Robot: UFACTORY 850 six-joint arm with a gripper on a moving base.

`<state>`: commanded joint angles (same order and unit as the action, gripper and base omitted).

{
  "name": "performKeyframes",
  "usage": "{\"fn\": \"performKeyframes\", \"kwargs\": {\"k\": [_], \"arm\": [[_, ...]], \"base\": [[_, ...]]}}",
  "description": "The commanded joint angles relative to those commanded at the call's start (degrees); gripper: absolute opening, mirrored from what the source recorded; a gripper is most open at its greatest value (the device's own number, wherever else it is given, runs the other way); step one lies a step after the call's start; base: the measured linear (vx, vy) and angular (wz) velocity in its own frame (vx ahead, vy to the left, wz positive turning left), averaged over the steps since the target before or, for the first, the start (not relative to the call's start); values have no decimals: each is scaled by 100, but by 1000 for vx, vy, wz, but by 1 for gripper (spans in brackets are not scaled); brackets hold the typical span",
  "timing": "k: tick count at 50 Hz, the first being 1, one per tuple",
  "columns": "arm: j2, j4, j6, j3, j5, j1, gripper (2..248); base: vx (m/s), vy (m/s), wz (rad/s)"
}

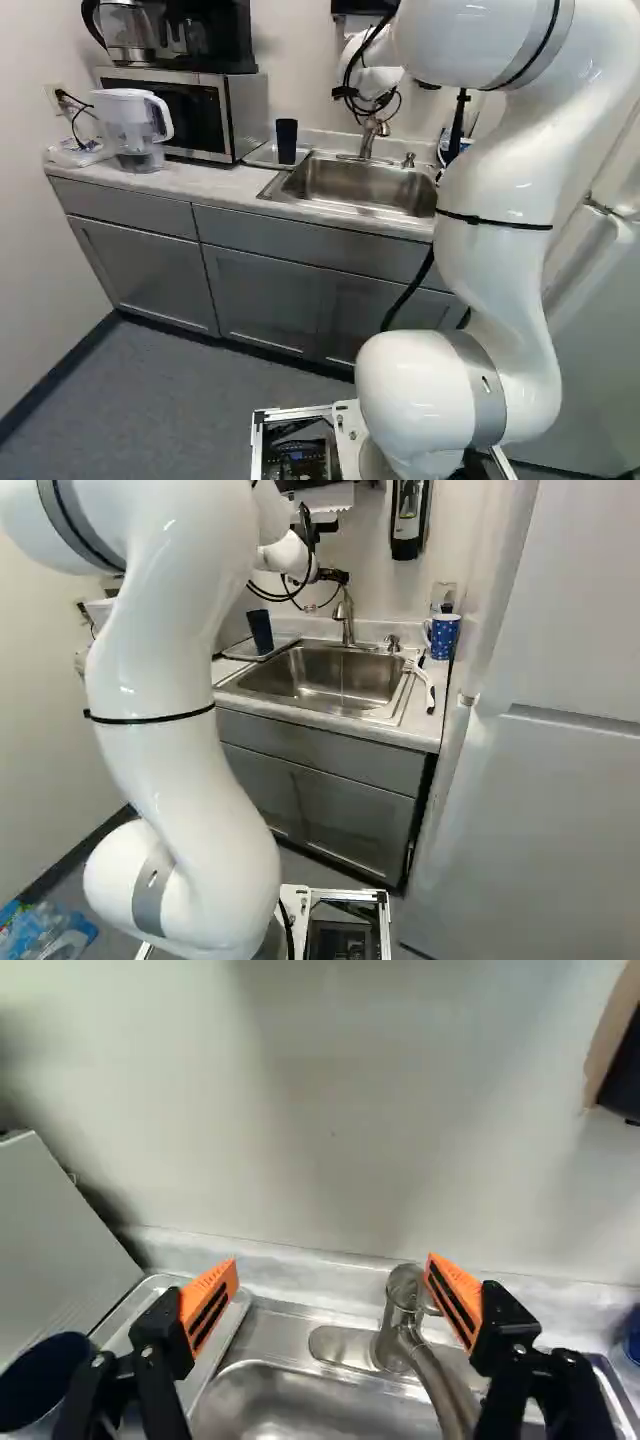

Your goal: Rinse the cup and place it in the tray

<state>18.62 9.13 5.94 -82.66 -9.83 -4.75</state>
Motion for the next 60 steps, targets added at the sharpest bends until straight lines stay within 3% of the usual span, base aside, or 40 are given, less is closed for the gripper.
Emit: {"fn": "performKeyframes", "kwargs": {"k": [20, 60], "arm": [[-418, 0, 0, 479, 19, -61, 247], [-1298, 0, 0, 1437, 19, -524, 247]], "base": [[0, 0, 0], [0, 0, 0]]}}
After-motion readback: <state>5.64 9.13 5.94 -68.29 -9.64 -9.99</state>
